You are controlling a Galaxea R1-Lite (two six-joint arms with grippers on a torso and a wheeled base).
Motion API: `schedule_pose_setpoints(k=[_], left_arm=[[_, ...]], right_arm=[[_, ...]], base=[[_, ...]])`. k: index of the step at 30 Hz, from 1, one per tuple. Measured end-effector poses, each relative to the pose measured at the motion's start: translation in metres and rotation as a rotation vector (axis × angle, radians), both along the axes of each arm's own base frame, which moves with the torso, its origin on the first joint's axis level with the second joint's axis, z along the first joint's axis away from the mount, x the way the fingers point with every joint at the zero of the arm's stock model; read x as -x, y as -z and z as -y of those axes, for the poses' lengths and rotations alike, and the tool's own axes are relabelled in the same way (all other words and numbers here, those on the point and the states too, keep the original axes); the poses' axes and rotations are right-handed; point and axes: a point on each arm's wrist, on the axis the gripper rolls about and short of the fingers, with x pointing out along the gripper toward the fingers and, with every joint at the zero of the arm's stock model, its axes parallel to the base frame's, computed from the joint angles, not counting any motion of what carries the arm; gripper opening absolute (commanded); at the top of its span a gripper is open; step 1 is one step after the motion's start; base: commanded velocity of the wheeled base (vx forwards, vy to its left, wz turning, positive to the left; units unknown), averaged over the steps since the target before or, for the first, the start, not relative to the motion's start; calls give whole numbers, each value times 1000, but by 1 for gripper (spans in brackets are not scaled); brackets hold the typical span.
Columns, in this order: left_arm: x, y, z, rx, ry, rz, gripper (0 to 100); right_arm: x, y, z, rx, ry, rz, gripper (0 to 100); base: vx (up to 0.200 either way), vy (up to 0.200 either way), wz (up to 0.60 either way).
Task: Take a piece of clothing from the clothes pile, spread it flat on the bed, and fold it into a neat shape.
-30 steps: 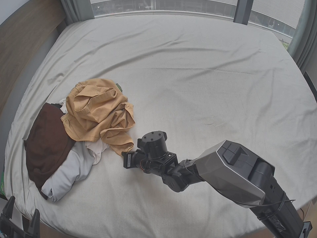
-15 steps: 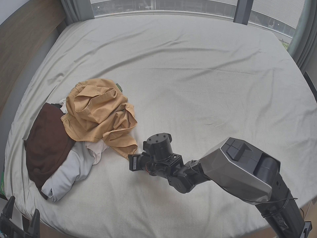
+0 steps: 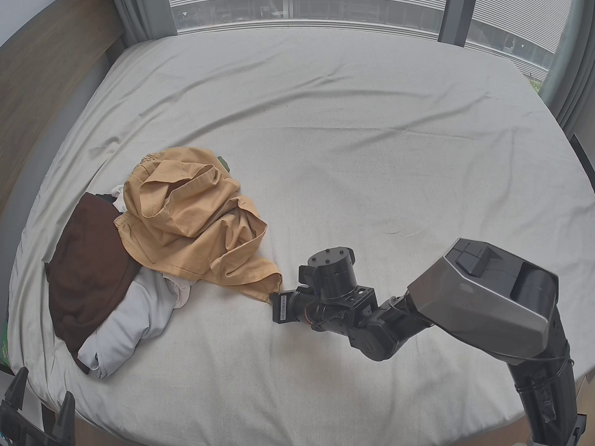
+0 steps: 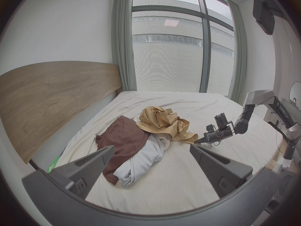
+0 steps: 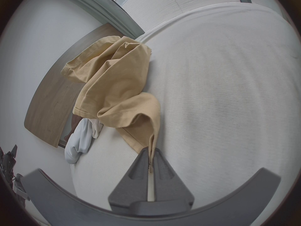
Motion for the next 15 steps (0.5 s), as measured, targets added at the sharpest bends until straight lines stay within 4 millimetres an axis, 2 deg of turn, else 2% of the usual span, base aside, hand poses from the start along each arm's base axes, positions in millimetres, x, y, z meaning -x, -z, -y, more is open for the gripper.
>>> schedule_pose_setpoints(k=[7, 15], left_arm=[[0, 0, 0, 0, 0, 0, 100], [0, 0, 0, 0, 0, 0, 100]], right_arm=[[11, -2, 20, 4, 15, 5, 0], [25, -6, 33, 14, 17, -4, 0]], base=[[0, 0, 0], [0, 0, 0]])
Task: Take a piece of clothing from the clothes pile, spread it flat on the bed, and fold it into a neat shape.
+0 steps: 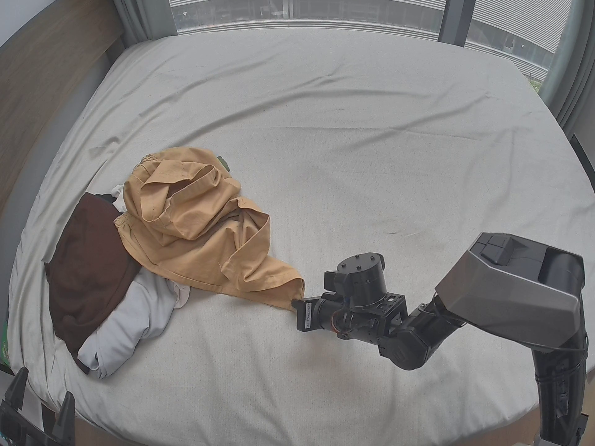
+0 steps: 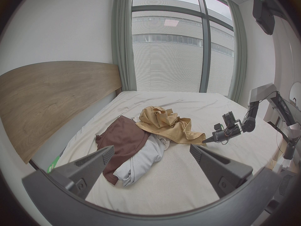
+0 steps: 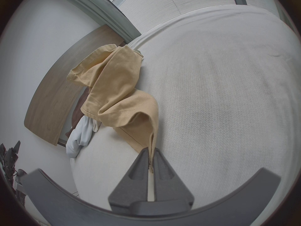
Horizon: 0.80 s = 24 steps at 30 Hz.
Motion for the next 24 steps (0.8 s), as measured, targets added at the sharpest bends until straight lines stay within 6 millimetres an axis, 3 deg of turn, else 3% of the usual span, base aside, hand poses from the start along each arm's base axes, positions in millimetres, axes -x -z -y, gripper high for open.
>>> schedule_pose_setpoints(k=[24], left_arm=[[0, 0, 0, 0, 1, 0, 100]], right_arm=[[33, -7, 40, 37, 17, -25, 0]], base=[[0, 0, 0]])
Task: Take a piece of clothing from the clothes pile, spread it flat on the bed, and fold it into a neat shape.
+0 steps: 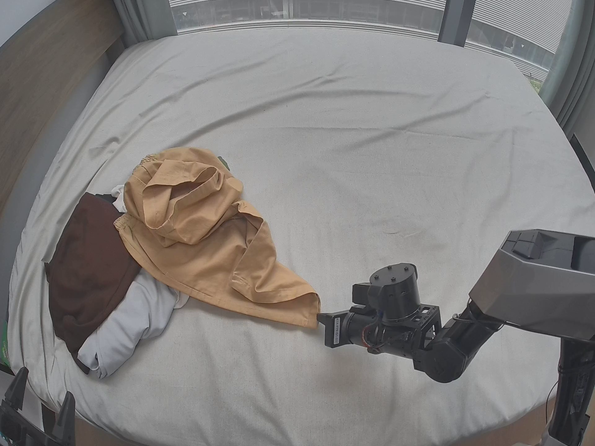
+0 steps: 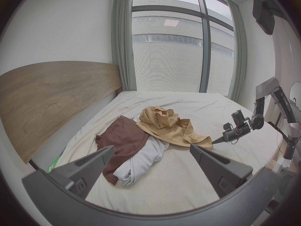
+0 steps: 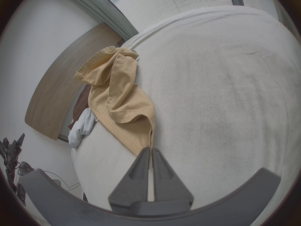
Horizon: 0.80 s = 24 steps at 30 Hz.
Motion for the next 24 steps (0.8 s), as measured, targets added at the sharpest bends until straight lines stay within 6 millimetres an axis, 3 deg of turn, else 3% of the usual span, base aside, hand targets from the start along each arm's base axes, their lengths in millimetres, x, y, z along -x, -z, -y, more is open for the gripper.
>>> schedule_pose_setpoints(k=[11, 12, 24], left_arm=[[0, 0, 0, 0, 0, 0, 100], [0, 0, 0, 0, 0, 0, 100], [0, 0, 0, 0, 0, 0, 100]], right_arm=[[8, -6, 7, -25, -6, 28, 0], [9, -6, 6, -25, -11, 27, 100], [-7, 3, -15, -33, -40, 52, 100]], base=[[0, 0, 0], [0, 0, 0], [0, 0, 0]])
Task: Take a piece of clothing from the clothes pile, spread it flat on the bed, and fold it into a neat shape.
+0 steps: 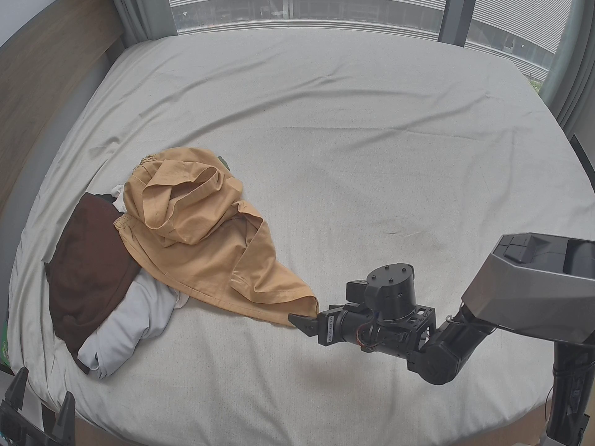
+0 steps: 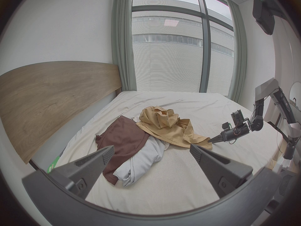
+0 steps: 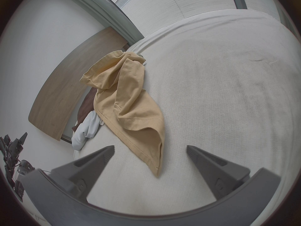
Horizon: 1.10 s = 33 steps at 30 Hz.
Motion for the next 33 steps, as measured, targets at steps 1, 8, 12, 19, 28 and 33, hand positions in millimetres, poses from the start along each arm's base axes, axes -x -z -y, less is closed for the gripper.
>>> schedule_pose_setpoints(k=[1, 8, 12, 19, 28, 33], left_arm=[[0, 0, 0, 0, 0, 0, 100], [0, 0, 0, 0, 0, 0, 100], [0, 0, 0, 1, 0, 0, 100], [0, 0, 0, 1, 0, 0, 100], [0, 0, 0, 0, 1, 0, 100], [0, 0, 0, 0, 1, 0, 100]], right_arm=[[-1, 1, -3, 2, -4, -2, 100], [-9, 8, -22, 0, -27, 1, 100], [-14, 14, -28, -1, -30, 3, 0], [-15, 20, -29, 13, -23, -9, 0], [-4, 12, -20, 54, -10, -46, 0], [5, 7, -12, 69, -6, -59, 0]], base=[[0, 0, 0], [0, 0, 0], [0, 0, 0], [0, 0, 0], [0, 0, 0], [0, 0, 0]])
